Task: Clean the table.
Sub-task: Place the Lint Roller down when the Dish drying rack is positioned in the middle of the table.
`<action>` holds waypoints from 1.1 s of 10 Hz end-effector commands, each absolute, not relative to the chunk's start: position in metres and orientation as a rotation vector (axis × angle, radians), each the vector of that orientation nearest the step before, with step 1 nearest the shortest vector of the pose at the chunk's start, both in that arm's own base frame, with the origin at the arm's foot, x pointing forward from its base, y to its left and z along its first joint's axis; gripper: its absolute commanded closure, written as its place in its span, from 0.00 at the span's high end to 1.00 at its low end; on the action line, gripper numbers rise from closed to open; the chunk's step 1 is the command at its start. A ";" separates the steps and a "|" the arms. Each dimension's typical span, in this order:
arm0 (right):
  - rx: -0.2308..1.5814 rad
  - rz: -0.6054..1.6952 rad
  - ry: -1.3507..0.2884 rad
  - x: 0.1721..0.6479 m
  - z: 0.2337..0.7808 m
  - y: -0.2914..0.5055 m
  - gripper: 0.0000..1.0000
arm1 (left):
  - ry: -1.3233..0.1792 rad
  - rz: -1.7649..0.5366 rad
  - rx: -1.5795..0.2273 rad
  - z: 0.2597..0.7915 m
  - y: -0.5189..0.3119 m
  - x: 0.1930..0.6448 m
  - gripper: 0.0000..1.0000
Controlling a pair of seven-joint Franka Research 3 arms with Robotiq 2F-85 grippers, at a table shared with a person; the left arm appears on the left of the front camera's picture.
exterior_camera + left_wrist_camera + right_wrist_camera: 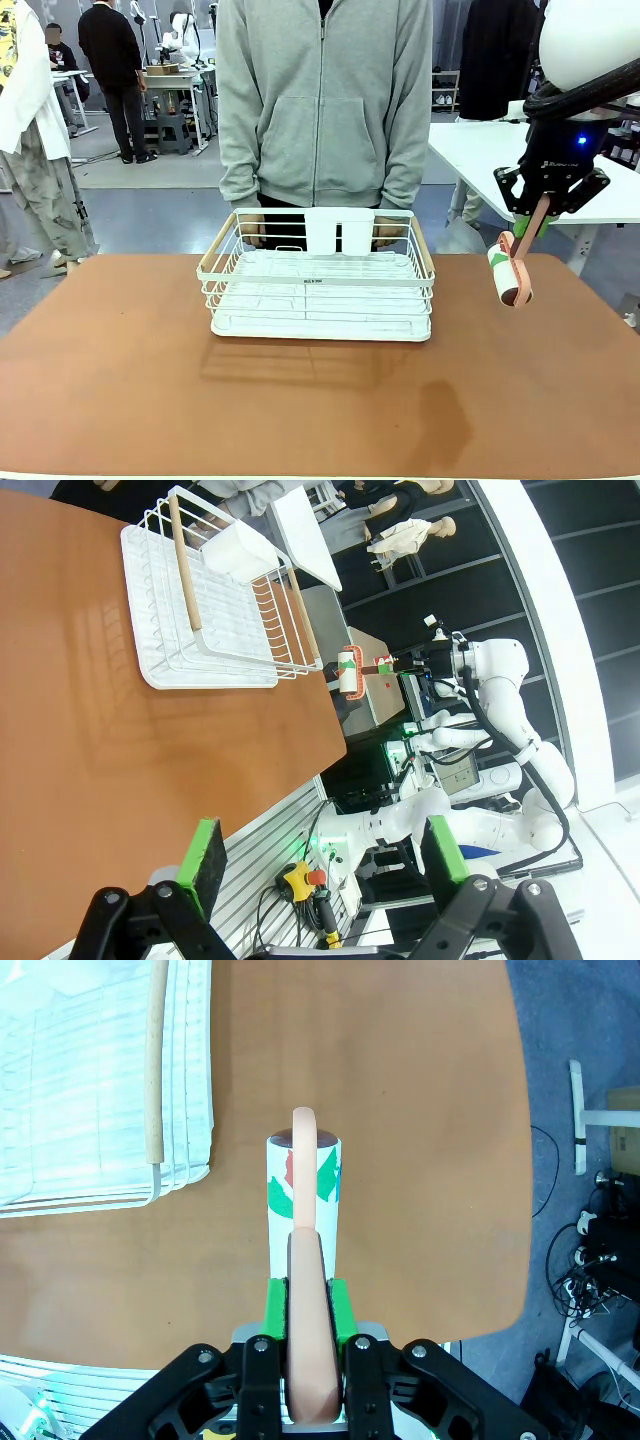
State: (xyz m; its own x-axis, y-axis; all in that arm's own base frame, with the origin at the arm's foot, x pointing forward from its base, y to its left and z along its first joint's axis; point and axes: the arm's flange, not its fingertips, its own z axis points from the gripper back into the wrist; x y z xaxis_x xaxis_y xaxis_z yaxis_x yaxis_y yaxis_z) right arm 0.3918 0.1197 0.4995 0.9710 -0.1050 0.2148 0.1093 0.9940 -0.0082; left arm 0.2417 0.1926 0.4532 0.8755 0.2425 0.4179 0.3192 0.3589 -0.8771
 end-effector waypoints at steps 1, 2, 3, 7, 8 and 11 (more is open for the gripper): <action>0.120 -0.260 -0.154 0.413 0.504 0.122 0.21 | -0.556 -0.071 -1.233 0.455 0.193 0.240 1.00; 0.153 -0.479 -0.145 0.424 0.490 0.125 0.21 | -0.556 -0.071 -1.233 0.455 0.193 0.240 1.00; 0.209 -0.599 -0.180 0.418 0.478 0.116 0.21 | -0.556 -0.071 -1.233 0.455 0.193 0.240 1.00; 0.205 -1.161 -0.358 0.407 0.466 0.085 0.21 | -0.556 -0.071 -1.233 0.455 0.193 0.240 1.00; 0.229 -1.275 -0.396 0.414 0.460 0.079 0.21 | -0.556 -0.071 -1.233 0.455 0.193 0.240 1.00; 0.327 -1.453 -0.358 0.436 0.439 0.066 0.21 | -0.556 -0.071 -1.233 0.455 0.193 0.240 1.00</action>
